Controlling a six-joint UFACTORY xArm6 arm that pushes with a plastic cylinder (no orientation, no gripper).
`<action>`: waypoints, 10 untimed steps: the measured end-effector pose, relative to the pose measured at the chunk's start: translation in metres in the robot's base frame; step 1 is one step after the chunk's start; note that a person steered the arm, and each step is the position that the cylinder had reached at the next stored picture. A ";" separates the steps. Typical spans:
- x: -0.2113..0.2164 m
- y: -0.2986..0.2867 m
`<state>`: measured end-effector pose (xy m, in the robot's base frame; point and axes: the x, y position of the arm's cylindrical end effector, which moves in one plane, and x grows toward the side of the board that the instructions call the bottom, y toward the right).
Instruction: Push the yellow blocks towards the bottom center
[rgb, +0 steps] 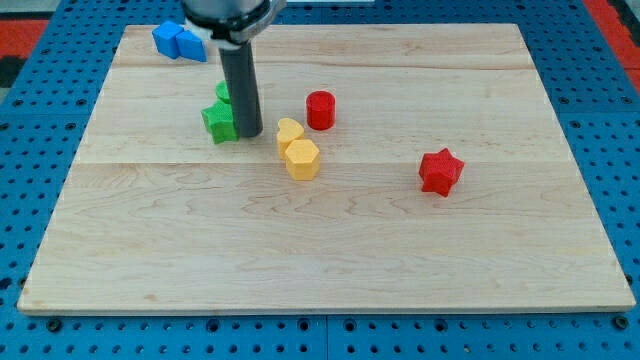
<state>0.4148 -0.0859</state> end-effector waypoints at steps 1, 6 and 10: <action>0.036 0.026; 0.024 0.087; 0.087 0.095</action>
<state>0.5016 0.0086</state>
